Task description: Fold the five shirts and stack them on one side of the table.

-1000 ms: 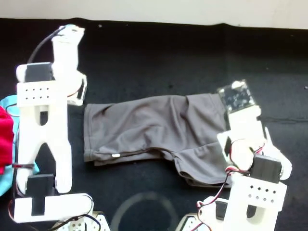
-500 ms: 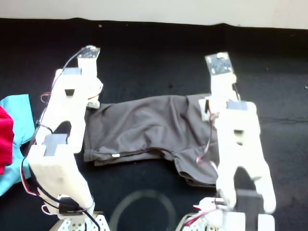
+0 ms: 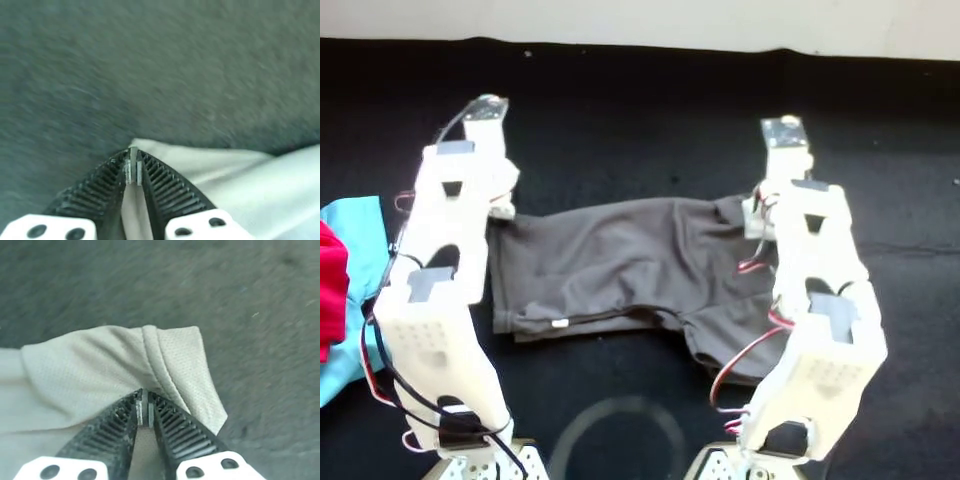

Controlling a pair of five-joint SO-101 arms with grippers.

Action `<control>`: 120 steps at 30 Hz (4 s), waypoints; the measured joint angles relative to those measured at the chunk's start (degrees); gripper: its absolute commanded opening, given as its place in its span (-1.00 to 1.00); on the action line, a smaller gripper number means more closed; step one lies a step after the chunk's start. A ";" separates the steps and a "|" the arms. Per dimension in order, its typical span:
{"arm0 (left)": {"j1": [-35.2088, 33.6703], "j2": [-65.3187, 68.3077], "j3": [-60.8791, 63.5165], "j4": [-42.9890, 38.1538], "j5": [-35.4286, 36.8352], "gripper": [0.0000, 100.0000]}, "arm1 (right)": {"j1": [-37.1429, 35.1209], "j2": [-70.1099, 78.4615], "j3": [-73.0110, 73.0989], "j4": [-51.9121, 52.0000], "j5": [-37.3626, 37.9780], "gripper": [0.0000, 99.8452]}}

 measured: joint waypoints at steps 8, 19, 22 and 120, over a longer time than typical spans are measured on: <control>-0.44 6.68 -13.89 9.23 0.00 -0.98 | 1.49 1.67 -5.63 3.78 0.00 -0.99; -0.79 7.21 -33.85 31.56 -0.26 -0.98 | 2.02 -7.91 -10.73 14.42 0.00 -0.99; -0.79 4.40 -36.84 38.86 0.00 -0.98 | 2.20 -14.07 -10.73 17.58 0.00 -0.99; 12.04 -30.33 26.02 5.71 2.20 -0.98 | 13.89 -36.66 21.54 26.99 11.78 -0.99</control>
